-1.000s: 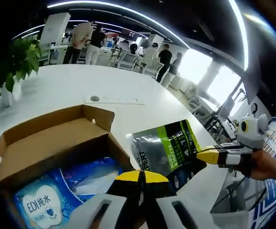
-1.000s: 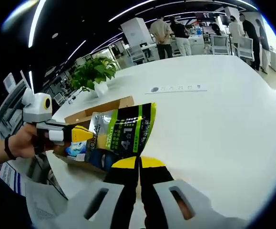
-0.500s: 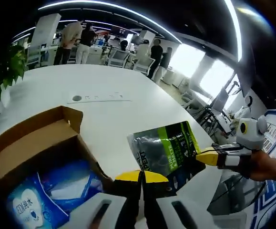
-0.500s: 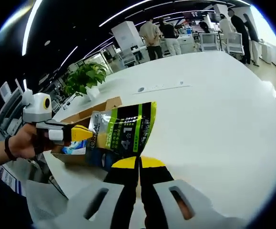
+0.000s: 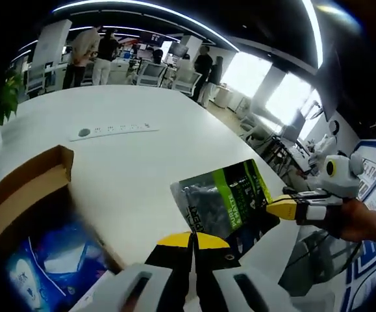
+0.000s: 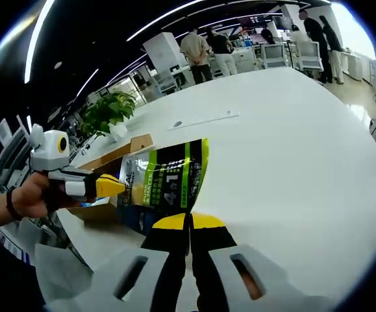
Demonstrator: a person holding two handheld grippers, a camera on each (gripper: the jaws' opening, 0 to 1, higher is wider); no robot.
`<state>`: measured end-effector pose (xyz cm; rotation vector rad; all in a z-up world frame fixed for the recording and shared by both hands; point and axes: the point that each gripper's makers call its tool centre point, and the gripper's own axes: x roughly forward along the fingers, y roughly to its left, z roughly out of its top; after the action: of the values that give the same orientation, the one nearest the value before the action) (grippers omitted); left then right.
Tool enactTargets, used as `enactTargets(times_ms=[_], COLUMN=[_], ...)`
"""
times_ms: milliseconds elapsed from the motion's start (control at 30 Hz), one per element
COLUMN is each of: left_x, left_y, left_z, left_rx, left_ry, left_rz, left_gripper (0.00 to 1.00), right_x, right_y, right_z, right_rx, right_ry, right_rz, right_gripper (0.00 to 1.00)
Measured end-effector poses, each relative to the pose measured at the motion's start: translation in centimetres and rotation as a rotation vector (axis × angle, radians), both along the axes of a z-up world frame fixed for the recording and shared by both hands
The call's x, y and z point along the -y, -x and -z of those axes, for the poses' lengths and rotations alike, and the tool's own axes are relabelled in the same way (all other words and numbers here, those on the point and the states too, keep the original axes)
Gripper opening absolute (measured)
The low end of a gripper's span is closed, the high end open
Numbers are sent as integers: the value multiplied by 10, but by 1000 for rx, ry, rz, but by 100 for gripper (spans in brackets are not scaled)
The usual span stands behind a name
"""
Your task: Operate the shoe box by opening the lid, removing the specified soft item, and placing it in the target area until the item is outside and the box remains undamaged.
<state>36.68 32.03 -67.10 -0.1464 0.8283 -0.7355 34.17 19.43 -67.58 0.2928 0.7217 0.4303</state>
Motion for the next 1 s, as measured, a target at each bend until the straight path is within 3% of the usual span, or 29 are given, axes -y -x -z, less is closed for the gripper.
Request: enactTargets(times_ms=[600, 1000], left_x=[19, 21], left_y=[-4, -18], left_z=[7, 14], left_rx=[-5, -17], left_ry=[-20, -32], left_rz=[34, 29], left_gripper=[0, 0], right_x=[16, 19], right_y=[0, -15], right_z=[10, 16], right_rx=[-24, -39], right_ry=[-8, -8], right_rz=[18, 2], right_gripper=[0, 0])
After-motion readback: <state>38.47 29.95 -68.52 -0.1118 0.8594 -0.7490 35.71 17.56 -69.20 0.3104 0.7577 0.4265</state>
